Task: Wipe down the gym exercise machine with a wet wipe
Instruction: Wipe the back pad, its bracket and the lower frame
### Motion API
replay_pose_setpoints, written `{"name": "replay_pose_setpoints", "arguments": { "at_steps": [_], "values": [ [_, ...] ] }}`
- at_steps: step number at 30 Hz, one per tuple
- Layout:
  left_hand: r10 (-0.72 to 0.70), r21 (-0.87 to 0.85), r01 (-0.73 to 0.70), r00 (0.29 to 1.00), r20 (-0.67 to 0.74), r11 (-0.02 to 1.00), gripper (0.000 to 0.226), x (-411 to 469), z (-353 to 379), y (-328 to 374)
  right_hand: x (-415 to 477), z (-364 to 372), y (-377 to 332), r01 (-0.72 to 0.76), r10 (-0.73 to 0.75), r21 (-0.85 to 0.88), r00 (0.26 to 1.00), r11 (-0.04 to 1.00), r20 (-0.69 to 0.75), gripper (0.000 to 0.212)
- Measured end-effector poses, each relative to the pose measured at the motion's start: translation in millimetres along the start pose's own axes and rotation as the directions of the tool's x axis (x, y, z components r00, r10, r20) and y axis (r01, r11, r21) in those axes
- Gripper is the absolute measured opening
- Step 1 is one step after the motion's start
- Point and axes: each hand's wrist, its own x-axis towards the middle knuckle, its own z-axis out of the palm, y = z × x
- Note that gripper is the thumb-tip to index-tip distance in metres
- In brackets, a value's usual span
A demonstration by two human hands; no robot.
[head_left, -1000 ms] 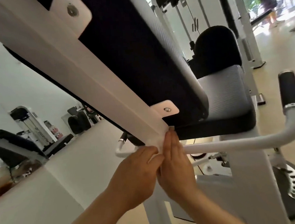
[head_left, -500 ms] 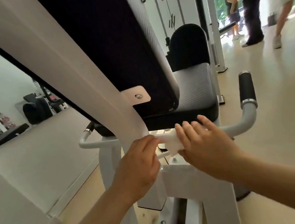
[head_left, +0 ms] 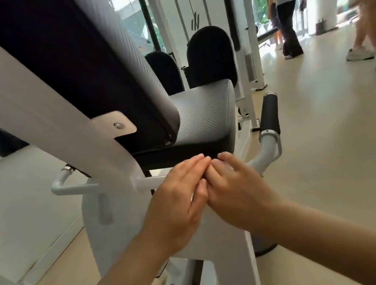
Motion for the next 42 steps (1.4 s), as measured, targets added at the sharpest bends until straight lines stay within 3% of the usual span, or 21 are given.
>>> {"name": "replay_pose_setpoints", "arguments": {
  "at_steps": [2,6,9,13,18,22,26,29,30,33,39,40,42],
  "values": [
    [0.026,-0.036,-0.025,0.999,0.029,0.999,0.048,12.6,16.5,21.0,-29.6,-4.0,30.1,0.013,-0.016,-0.038,0.996,0.999,-0.086,0.038],
    [0.083,0.061,-0.088,0.994,0.075,0.994,0.053,31.4,38.9,48.9,-72.7,-2.7,95.6,-0.012,0.004,-0.118,0.998,0.993,-0.064,0.048],
    [0.081,0.119,-0.089,0.995,0.064,0.989,0.051,36.3,46.4,56.7,-77.4,0.6,118.3,-0.034,0.031,-0.032,0.997,0.999,-0.071,0.051],
    [-0.040,0.000,0.040,0.999,-0.009,0.999,0.043,23.5,33.9,49.4,-58.6,1.1,81.4,0.011,0.010,0.164,0.992,0.986,-0.124,0.044],
    [-0.088,0.289,0.074,0.996,0.035,0.955,0.050,-34.9,-8.8,5.8,-25.2,-0.1,34.2,0.080,-0.071,0.147,0.995,0.986,-0.067,0.040],
    [-0.223,0.320,0.209,0.975,0.009,0.924,0.053,-82.5,-29.4,-25.3,5.7,0.7,2.5,0.097,-0.094,0.093,0.995,0.991,-0.031,0.054],
    [-0.266,0.271,0.268,0.963,-0.043,0.925,0.053,-115.6,-41.2,-49.7,33.1,7.5,-29.3,0.069,-0.068,0.101,0.998,0.992,-0.016,0.069],
    [-0.277,0.214,0.283,0.959,-0.054,0.935,0.049,-134.9,-50.1,-73.8,59.1,23.6,-56.4,0.107,-0.088,0.191,0.991,0.976,-0.104,0.072],
    [-0.285,0.196,0.293,0.956,-0.069,0.936,0.047,-140.0,-52.4,-83.1,67.2,28.5,-64.0,0.148,-0.121,0.194,0.982,0.970,-0.144,0.068],
    [-0.325,0.073,0.332,0.941,-0.096,0.940,0.047,-151.1,-59.0,-112.6,81.5,36.3,-66.8,0.258,-0.182,0.173,0.913,0.950,-0.364,0.024],
    [-0.398,-0.246,0.355,0.905,-0.153,0.902,0.055,-148.4,-58.7,-162.7,107.5,10.9,-104.9,0.344,-0.263,0.051,0.798,0.938,-0.542,0.030],
    [-0.405,-0.268,0.356,0.902,-0.153,0.895,0.052,-148.2,-56.8,-169.0,120.3,7.9,-120.2,0.369,-0.306,0.014,0.790,0.929,-0.532,0.028],
    [-0.416,-0.302,0.357,0.895,-0.159,0.884,0.048,-147.8,-54.9,-180.0,148.8,14.3,-142.9,0.348,-0.334,-0.047,0.841,0.936,-0.425,0.027]
  ]
}}
